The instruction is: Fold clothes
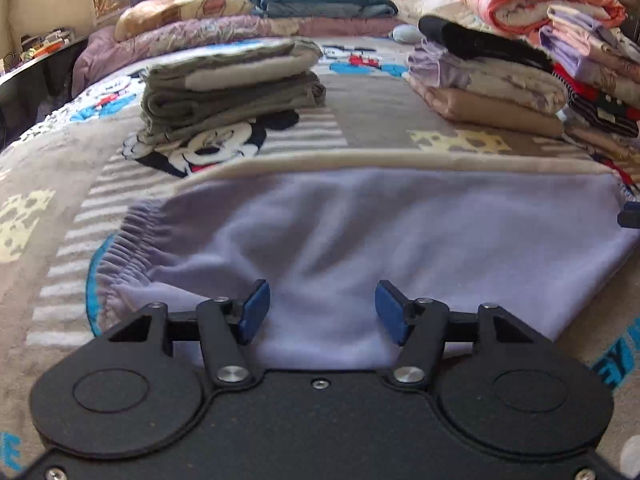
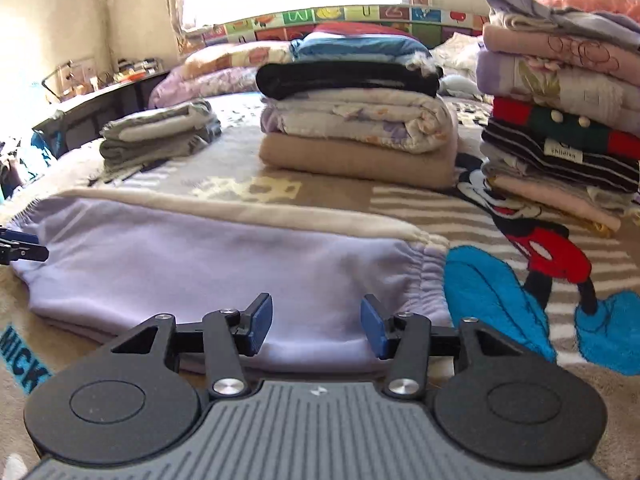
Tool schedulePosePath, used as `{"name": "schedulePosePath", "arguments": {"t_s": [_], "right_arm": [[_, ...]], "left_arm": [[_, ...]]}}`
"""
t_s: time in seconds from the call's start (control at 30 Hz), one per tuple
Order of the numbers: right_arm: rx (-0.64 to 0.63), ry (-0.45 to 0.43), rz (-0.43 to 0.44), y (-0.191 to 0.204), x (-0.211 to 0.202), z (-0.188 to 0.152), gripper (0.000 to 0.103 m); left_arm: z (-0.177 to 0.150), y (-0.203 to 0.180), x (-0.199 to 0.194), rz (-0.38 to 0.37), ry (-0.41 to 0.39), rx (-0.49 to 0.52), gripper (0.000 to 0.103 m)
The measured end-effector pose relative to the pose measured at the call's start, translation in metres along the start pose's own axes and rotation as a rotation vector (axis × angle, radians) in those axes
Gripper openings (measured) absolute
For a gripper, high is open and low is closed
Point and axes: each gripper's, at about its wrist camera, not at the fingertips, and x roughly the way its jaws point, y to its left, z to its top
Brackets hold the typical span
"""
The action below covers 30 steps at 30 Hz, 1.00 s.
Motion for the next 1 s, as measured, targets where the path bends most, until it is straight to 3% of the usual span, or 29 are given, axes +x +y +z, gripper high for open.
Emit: {"name": "schedulePosePath", "arguments": {"t_s": [0.1, 0.17, 0.27, 0.3, 0.33, 0.43, 0.5, 0.53, 0.57, 0.6, 0.63, 0.67, 0.7, 0.77, 0.87, 0.93, 1.0], "right_arm": [[-0.012, -0.057, 0.034, 0.007, -0.007, 0.006, 0.051], [-0.021, -0.084, 0.057, 0.013, -0.009, 0.009, 0.057], [-0.008, -0.012, 0.085, 0.015, 0.013, -0.002, 0.058], [0.008, 0.0, 0.093, 0.013, 0.018, -0.01, 0.058], [0.029, -0.026, 0.101, 0.012, 0.017, -0.019, 0.058], [0.039, -0.065, 0.107, 0.012, 0.014, -0.028, 0.062], [0.035, -0.077, 0.115, 0.013, 0.013, -0.029, 0.065], [0.039, -0.08, 0.124, 0.013, 0.013, -0.03, 0.066], [0.051, -0.086, 0.135, 0.01, 0.013, -0.031, 0.067], [0.068, -0.09, 0.146, 0.008, 0.013, -0.032, 0.067], [0.084, -0.094, 0.158, 0.005, 0.013, -0.032, 0.067], [0.101, -0.097, 0.169, 0.002, 0.013, -0.033, 0.067], [0.116, -0.101, 0.18, -0.001, 0.013, -0.033, 0.067], [0.136, -0.11, 0.196, -0.004, 0.012, -0.034, 0.067], [0.153, -0.122, 0.207, -0.007, 0.012, -0.036, 0.067], [0.159, -0.127, 0.21, -0.008, 0.012, -0.037, 0.066], [0.166, -0.131, 0.212, -0.009, 0.013, -0.038, 0.066]], "left_arm": [[0.012, 0.02, -0.008, 0.012, -0.134, -0.103, 0.059], [0.02, 0.033, -0.005, 0.01, -0.199, -0.144, 0.059], [0.019, 0.064, 0.029, 0.027, -0.059, -0.255, 0.055], [0.012, 0.076, 0.044, 0.041, -0.005, -0.296, 0.038], [0.007, 0.083, 0.047, 0.028, -0.01, -0.325, 0.037], [0.018, 0.09, 0.018, -0.031, -0.136, -0.381, 0.036], [0.022, 0.098, 0.01, -0.121, -0.193, -0.452, 0.039], [0.021, 0.102, 0.012, -0.167, -0.197, -0.493, 0.041], [0.017, 0.105, 0.021, -0.195, -0.154, -0.531, 0.045], [0.012, 0.106, 0.033, -0.172, -0.075, -0.54, 0.051], [0.007, 0.102, 0.044, -0.09, -0.008, -0.495, 0.025], [0.006, 0.1, 0.045, -0.042, 0.004, -0.487, 0.015], [0.007, 0.101, 0.043, -0.015, -0.004, -0.501, 0.013], [0.009, 0.105, 0.024, -0.076, -0.102, -0.558, 0.02], [0.005, 0.11, 0.0, -0.248, -0.213, -0.597, 0.025], [-0.004, 0.116, -0.002, -0.347, -0.236, -0.681, 0.025], [-0.013, 0.119, 0.0, -0.387, -0.218, -0.769, 0.025]]}}
